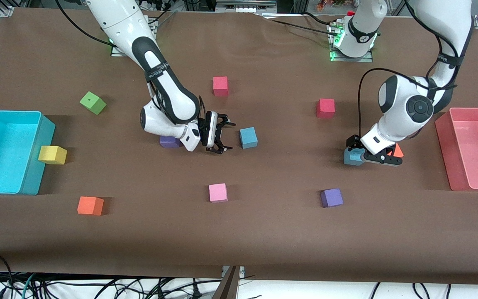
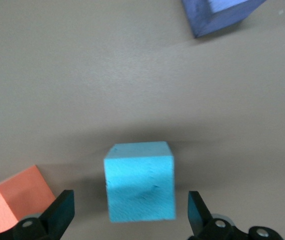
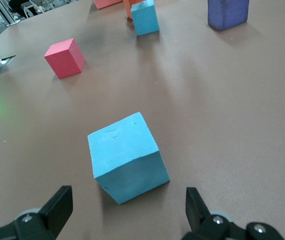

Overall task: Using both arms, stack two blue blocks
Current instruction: 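Grasp the second light blue cube with the left gripper and lift it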

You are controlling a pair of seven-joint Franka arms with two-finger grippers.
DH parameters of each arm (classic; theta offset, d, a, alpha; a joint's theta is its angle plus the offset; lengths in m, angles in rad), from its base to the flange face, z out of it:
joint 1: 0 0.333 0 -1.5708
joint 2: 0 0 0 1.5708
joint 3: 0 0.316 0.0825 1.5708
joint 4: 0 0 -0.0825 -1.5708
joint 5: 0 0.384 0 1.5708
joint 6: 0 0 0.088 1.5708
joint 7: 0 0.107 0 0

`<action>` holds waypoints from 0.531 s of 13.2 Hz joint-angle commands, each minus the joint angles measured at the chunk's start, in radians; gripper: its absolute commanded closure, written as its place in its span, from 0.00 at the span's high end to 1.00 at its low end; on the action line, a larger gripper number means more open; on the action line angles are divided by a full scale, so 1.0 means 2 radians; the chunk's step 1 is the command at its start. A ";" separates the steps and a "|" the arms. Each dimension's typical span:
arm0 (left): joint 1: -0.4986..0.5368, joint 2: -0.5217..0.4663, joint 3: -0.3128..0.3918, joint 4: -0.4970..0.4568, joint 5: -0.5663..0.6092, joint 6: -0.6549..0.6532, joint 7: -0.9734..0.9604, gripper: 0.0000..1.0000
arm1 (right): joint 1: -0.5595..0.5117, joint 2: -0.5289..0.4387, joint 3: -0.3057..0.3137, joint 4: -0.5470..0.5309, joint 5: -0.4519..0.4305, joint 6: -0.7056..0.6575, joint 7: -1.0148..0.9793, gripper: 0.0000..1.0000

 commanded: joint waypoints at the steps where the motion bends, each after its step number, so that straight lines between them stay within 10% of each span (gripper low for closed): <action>1: -0.001 0.010 0.004 0.006 0.007 0.007 0.022 1.00 | -0.008 -0.001 0.009 0.000 0.017 -0.005 -0.020 1.00; 7: -0.017 0.027 0.004 0.009 -0.013 0.009 -0.020 1.00 | -0.006 0.001 0.008 -0.006 0.017 -0.004 -0.021 1.00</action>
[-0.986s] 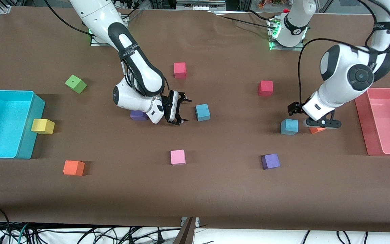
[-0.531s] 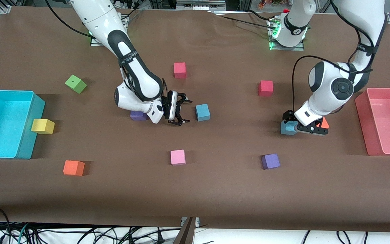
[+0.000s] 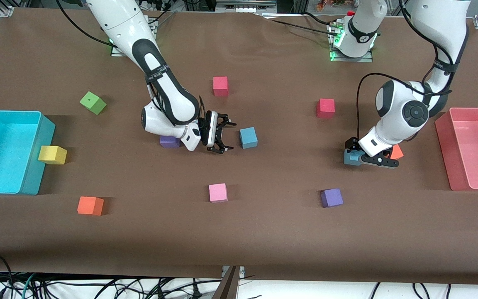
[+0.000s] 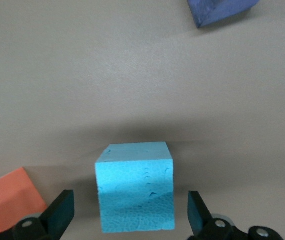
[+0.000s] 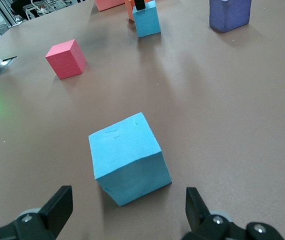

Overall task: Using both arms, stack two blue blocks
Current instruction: 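Grasp the second light blue cube with the left gripper and lift it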

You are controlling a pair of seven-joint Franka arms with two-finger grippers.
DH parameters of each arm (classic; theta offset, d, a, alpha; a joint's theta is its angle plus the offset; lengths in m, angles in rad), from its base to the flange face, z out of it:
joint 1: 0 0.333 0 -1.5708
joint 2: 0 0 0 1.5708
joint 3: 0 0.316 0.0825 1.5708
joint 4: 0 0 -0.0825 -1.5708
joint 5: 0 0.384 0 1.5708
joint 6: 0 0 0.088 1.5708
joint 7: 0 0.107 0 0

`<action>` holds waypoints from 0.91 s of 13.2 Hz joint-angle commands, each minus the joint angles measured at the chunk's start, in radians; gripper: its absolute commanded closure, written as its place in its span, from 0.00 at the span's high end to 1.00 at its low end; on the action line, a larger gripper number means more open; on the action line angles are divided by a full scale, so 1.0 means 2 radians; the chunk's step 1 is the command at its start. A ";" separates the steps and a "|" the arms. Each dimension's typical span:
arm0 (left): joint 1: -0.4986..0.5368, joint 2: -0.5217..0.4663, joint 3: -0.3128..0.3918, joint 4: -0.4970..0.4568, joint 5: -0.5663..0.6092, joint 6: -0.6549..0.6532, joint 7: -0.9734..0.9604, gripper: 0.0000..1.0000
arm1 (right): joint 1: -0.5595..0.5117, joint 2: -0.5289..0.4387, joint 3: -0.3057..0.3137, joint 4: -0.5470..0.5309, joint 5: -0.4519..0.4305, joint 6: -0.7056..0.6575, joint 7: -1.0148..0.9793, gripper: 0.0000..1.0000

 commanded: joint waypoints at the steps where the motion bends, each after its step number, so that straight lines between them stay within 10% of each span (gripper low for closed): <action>1: -0.007 0.012 0.003 0.008 -0.009 0.008 -0.004 1.00 | -0.007 0.000 0.006 -0.008 0.013 -0.004 -0.017 1.00; 5: -0.007 0.024 0.003 0.008 -0.013 0.017 -0.005 0.92 | -0.008 -0.002 0.006 -0.013 0.013 -0.004 -0.016 1.00; 12: -0.010 0.004 0.003 0.009 -0.015 0.006 -0.002 0.04 | -0.008 -0.004 0.006 -0.021 0.013 -0.005 -0.022 1.00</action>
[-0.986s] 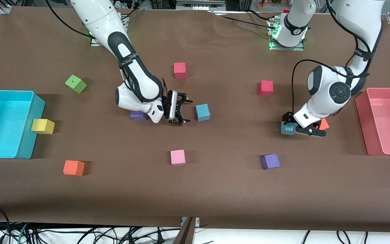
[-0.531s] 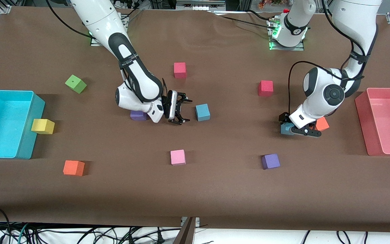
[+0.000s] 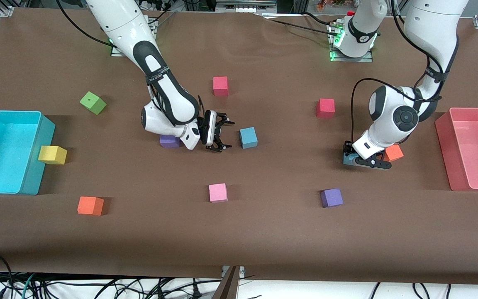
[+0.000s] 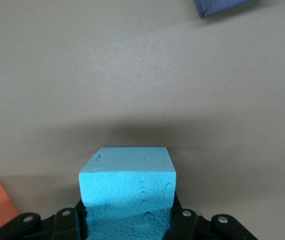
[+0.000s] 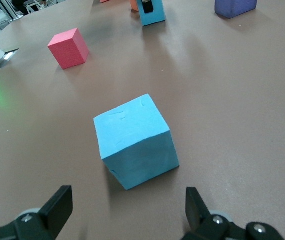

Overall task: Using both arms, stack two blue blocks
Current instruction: 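Grasp the second light blue cube with the left gripper and lift it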

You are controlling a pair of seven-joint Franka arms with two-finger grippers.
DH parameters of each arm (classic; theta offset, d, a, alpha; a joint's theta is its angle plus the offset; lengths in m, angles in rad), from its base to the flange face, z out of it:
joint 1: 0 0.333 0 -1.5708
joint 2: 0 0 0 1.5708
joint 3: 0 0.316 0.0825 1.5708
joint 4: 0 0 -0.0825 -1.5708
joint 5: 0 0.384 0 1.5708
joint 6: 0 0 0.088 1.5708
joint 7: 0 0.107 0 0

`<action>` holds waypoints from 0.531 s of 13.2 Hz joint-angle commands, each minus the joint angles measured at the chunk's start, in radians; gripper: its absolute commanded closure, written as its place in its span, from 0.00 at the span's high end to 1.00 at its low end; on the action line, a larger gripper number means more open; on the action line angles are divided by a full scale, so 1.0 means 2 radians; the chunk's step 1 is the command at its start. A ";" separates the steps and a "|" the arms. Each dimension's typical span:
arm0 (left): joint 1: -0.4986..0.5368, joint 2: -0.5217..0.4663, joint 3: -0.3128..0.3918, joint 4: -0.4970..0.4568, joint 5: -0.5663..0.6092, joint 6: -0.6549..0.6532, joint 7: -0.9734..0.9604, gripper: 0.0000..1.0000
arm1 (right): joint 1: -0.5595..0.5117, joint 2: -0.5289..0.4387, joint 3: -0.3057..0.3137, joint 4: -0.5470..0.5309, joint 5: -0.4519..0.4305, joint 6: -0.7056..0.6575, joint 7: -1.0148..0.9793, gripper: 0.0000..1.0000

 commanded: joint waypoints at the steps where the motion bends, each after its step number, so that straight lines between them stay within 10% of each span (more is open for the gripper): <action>1: -0.007 -0.044 0.002 0.013 -0.013 -0.055 0.002 0.03 | -0.007 -0.006 0.006 -0.008 0.012 -0.005 -0.015 1.00; 7: -0.105 -0.078 -0.021 0.105 -0.040 -0.206 -0.200 0.00 | -0.007 -0.008 0.006 -0.007 0.012 -0.009 -0.014 1.00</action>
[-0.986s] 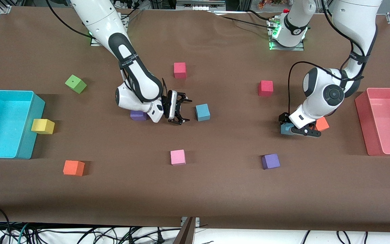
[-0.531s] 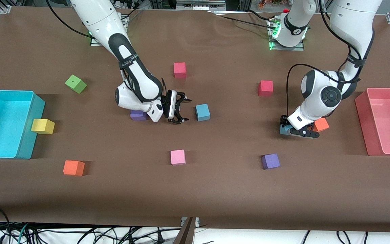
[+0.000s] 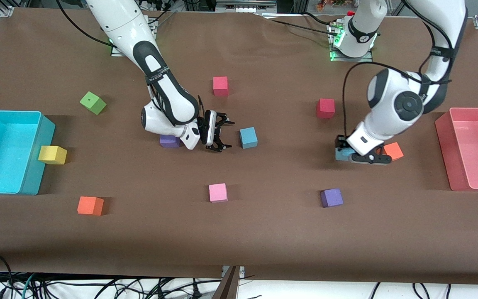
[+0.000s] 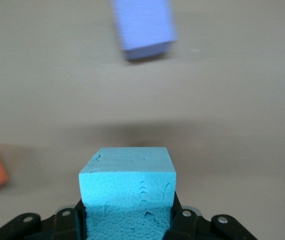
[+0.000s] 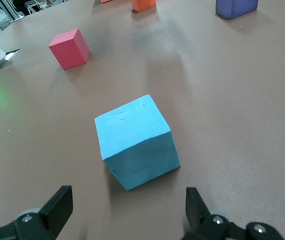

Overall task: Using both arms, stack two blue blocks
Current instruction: 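Carry the held cube with the left gripper above the placed cube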

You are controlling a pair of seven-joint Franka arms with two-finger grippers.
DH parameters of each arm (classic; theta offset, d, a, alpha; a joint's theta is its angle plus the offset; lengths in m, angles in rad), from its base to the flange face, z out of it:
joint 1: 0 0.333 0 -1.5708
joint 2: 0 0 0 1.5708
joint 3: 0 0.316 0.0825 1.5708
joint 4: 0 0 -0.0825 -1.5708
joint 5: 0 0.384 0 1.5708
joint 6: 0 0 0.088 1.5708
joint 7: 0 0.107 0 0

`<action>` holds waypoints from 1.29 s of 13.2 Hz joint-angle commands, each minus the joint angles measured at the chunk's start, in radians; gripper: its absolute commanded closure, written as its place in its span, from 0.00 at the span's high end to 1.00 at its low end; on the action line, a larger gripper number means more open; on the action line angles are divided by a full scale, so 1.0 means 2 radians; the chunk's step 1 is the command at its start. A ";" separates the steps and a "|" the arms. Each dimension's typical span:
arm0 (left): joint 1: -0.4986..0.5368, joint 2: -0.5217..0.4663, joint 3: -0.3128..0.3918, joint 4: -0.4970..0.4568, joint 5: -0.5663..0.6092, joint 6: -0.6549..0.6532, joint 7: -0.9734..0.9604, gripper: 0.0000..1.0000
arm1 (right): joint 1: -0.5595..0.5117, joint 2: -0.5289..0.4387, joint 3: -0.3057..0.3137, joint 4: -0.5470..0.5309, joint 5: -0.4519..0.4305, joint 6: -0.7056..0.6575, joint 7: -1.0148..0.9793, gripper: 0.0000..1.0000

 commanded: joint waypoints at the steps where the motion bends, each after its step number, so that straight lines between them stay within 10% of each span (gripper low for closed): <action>1: -0.069 0.004 -0.002 0.048 -0.016 -0.052 -0.115 0.00 | -0.007 -0.008 0.006 -0.007 0.012 -0.007 -0.014 1.00; 8: -0.227 0.076 -0.017 0.118 -0.032 -0.042 -0.313 0.02 | -0.007 -0.009 0.006 -0.006 0.012 -0.010 -0.014 1.00; 17: -0.243 0.152 -0.009 0.177 -0.029 -0.003 -0.353 0.04 | -0.007 -0.009 0.007 -0.006 0.012 -0.011 -0.014 1.00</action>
